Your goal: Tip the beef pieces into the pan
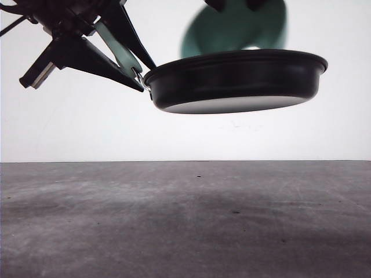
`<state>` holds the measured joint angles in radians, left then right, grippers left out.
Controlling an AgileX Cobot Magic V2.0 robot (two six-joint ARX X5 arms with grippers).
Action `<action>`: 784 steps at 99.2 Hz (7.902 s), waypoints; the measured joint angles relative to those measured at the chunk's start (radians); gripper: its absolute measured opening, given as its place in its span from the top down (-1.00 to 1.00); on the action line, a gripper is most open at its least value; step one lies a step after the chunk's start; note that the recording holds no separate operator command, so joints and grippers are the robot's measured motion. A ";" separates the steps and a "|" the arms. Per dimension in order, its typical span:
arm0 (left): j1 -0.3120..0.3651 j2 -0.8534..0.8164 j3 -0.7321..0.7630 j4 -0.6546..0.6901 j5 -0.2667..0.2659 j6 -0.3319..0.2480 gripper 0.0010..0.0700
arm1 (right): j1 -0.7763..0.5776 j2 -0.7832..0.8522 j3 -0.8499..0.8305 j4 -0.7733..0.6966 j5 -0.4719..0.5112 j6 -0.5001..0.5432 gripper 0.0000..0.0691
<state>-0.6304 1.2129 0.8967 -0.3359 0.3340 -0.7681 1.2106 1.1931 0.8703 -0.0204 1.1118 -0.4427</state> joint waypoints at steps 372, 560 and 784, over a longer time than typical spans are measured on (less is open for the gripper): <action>0.165 0.054 0.114 0.040 0.055 0.108 0.70 | -1.217 -0.196 -0.289 -0.536 -1.274 0.824 0.95; 0.164 0.417 0.114 0.100 0.017 0.147 0.63 | -1.144 -0.800 -0.222 -0.772 -1.347 0.813 0.96; 0.191 -0.686 -0.127 -0.180 -0.511 0.259 0.99 | -1.144 -0.833 -0.222 -0.499 -1.217 0.406 0.96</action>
<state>-0.4397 0.5270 0.7696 -0.5163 -0.1772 -0.5095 0.0666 0.3603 0.6483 -0.5194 -0.1051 -0.0368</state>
